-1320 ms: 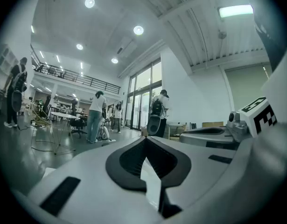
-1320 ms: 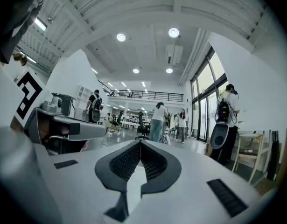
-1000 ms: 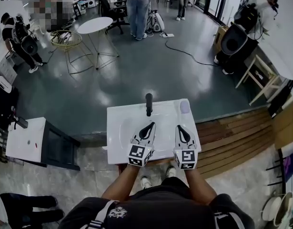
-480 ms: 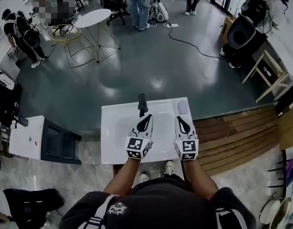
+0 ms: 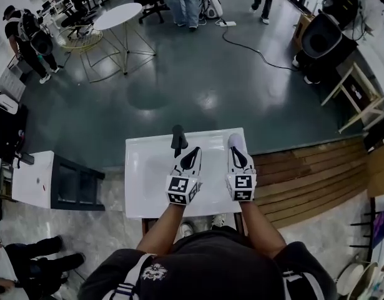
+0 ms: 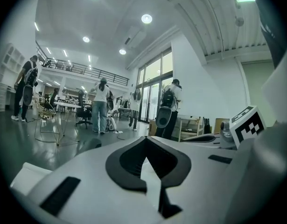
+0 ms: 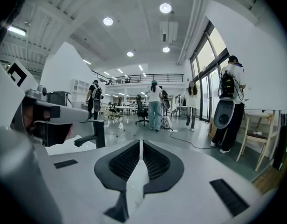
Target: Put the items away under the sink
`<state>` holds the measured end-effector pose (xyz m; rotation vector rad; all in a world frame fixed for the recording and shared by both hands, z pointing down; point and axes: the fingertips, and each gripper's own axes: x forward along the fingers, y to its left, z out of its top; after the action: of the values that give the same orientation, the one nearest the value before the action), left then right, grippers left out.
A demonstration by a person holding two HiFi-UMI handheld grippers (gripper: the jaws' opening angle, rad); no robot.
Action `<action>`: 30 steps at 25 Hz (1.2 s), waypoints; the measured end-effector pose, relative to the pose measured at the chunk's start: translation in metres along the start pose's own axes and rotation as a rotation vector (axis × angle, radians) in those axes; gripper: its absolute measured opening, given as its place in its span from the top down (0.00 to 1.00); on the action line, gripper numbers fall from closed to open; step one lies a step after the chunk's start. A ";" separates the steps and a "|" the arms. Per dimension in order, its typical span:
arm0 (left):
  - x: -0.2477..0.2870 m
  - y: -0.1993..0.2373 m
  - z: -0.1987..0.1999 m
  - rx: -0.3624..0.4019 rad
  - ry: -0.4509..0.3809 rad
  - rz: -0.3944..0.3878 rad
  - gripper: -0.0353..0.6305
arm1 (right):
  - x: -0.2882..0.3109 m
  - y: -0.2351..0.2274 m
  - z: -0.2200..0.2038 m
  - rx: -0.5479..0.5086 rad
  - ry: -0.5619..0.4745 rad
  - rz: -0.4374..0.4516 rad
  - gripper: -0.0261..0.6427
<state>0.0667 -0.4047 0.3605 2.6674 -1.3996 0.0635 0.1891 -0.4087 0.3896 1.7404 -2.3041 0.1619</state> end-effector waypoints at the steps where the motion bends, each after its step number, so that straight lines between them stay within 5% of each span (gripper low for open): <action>1: 0.003 0.000 -0.002 -0.001 0.004 -0.001 0.95 | 0.005 -0.002 -0.005 0.000 0.017 0.003 0.92; 3: 0.010 0.000 -0.007 -0.006 0.012 -0.004 0.95 | 0.014 -0.006 -0.017 0.007 0.050 0.011 0.89; 7: 0.020 -0.003 -0.017 -0.013 0.026 -0.010 0.95 | 0.027 -0.014 -0.033 0.031 0.099 0.015 0.59; 16: 0.031 -0.009 -0.027 -0.011 0.060 -0.021 0.95 | 0.054 -0.038 -0.075 0.096 0.236 -0.020 0.35; 30: 0.037 0.002 -0.046 -0.014 0.104 -0.001 0.95 | 0.105 -0.052 -0.132 0.180 0.475 -0.036 0.25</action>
<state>0.0872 -0.4293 0.4101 2.6129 -1.3624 0.1882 0.2292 -0.4898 0.5407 1.6032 -1.9563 0.7127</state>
